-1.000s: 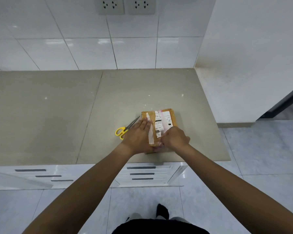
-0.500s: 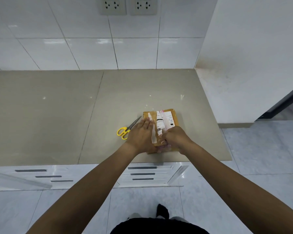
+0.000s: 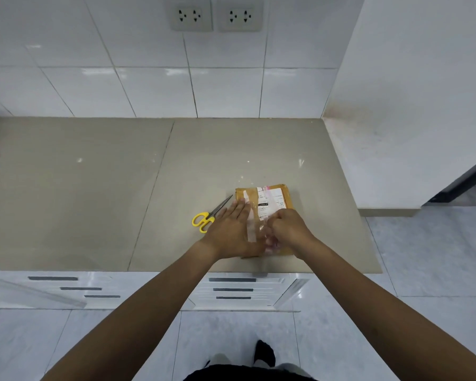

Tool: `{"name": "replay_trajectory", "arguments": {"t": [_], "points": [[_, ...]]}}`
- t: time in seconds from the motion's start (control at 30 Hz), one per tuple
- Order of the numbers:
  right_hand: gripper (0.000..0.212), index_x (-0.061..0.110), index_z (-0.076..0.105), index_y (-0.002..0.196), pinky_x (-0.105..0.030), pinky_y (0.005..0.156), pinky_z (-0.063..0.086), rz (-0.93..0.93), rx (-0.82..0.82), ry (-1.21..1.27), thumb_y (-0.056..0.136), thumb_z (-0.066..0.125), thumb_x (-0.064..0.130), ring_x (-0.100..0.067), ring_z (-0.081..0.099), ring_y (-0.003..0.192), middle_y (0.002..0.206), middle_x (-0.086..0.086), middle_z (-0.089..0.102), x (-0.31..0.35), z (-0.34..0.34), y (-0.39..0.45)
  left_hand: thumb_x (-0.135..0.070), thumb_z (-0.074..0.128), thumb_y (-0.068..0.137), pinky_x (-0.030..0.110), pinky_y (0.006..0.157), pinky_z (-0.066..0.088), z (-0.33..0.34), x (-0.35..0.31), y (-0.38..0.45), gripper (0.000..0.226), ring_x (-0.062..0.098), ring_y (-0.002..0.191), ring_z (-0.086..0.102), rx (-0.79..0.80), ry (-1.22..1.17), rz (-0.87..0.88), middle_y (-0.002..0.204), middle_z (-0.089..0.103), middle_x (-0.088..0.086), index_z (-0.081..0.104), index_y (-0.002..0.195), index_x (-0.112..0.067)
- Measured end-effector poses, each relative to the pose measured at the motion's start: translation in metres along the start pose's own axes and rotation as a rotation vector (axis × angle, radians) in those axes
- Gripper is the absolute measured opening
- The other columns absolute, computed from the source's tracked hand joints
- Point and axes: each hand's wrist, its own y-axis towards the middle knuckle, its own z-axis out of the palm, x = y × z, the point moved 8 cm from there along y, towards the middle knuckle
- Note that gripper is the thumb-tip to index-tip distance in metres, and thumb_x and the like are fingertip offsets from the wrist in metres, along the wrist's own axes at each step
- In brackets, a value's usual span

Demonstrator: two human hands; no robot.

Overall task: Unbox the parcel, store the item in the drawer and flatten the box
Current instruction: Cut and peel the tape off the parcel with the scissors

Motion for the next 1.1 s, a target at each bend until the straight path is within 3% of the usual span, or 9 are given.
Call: {"name": "replay_trajectory", "arguments": {"t": [0.13,0.3,0.37,0.5,0.63,0.73,0.87,0.97,1.1], "points": [[0.013,0.011,0.057,0.09,-0.021,0.043,0.033,0.085,0.105,0.144,0.092,0.045,0.012,-0.017,0.046,0.042,0.075,-0.017,0.07,0.003,-0.001,0.008,-0.074,0.069,0.061,0.038,0.121,0.01,-0.01,-0.002,-0.004,0.131,0.017,0.15,0.004,-0.051,-0.098,0.01,0.163,0.006,0.004,0.001,0.153,-0.01],[0.019,0.008,0.059,0.098,-0.022,0.045,0.033,0.058,0.102,0.206,0.09,0.045,0.019,-0.016,0.042,0.042,0.077,-0.013,0.074,-0.001,-0.007,0.02,-0.063,0.078,0.06,0.039,0.118,0.02,-0.011,-0.004,-0.007,0.128,0.019,0.147,0.014,-0.04,-0.178,-0.036,0.161,0.015,0.004,0.006,0.152,-0.01],[0.021,0.011,0.06,0.091,-0.025,0.047,0.038,-0.031,0.029,0.082,0.092,0.049,0.028,-0.018,0.048,0.047,0.076,-0.008,0.07,0.001,-0.012,0.023,-0.065,0.079,0.057,0.041,0.117,0.024,-0.007,0.001,-0.006,0.13,0.02,0.146,0.019,-0.029,-0.217,-0.056,0.159,0.02,0.002,0.007,0.152,-0.013],[0.024,0.013,0.058,0.102,-0.033,0.065,0.05,-0.355,-0.18,-0.53,0.097,0.044,0.031,-0.022,0.059,0.076,0.088,0.001,0.059,0.012,-0.022,0.021,-0.069,0.078,0.053,0.04,0.116,0.028,-0.003,0.014,-0.001,0.131,0.022,0.144,0.024,0.006,-0.251,-0.071,0.158,0.022,-0.001,0.008,0.152,-0.019],[0.027,0.019,0.049,0.121,-0.042,0.068,0.055,-0.484,-0.202,-0.492,0.095,0.04,0.021,-0.026,0.064,0.073,0.084,-0.008,0.069,0.012,-0.035,0.028,-0.065,0.081,0.052,0.039,0.118,0.024,-0.005,0.019,0.002,0.132,0.02,0.144,0.021,0.037,-0.239,-0.027,0.157,0.022,-0.002,0.009,0.151,-0.02],[0.043,0.024,0.047,0.131,-0.034,0.075,0.051,-0.609,-0.157,-0.728,0.089,0.053,0.02,-0.024,0.06,0.101,0.12,-0.003,0.062,0.014,-0.033,0.031,-0.066,0.079,0.055,0.035,0.118,0.025,-0.012,0.014,0.0,0.124,0.015,0.142,0.024,-0.001,-0.228,0.018,0.155,0.026,-0.005,0.013,0.15,-0.023],[0.057,0.025,0.046,0.136,-0.043,0.106,0.028,-0.771,-0.052,-0.988,0.084,0.061,0.043,-0.022,0.028,0.137,0.154,0.003,0.028,0.016,-0.011,0.037,-0.068,0.076,0.062,0.04,0.109,0.039,-0.011,0.016,0.001,0.11,0.011,0.134,0.039,-0.051,-0.344,-0.011,0.147,0.039,-0.01,0.019,0.149,-0.031],[0.042,0.026,0.056,0.129,-0.042,0.109,0.022,-0.869,-0.091,-1.007,0.09,0.054,0.044,-0.019,0.038,0.135,0.148,0.003,0.043,0.028,0.0,0.042,-0.062,0.077,0.065,0.035,0.117,0.027,-0.003,0.018,0.0,0.124,0.017,0.144,0.025,-0.05,-0.331,-0.056,0.158,0.022,0.0,0.001,0.154,-0.02],[0.021,0.023,0.069,0.106,-0.038,0.088,0.035,-0.923,-0.114,-0.873,0.092,0.053,0.025,-0.023,0.06,0.101,0.108,0.002,0.07,0.039,0.008,0.04,-0.04,0.083,0.069,0.025,0.115,0.024,-0.005,0.024,0.008,0.129,0.015,0.144,0.022,0.139,-0.337,-0.049,0.159,0.014,-0.001,-0.012,0.153,-0.018]]}}
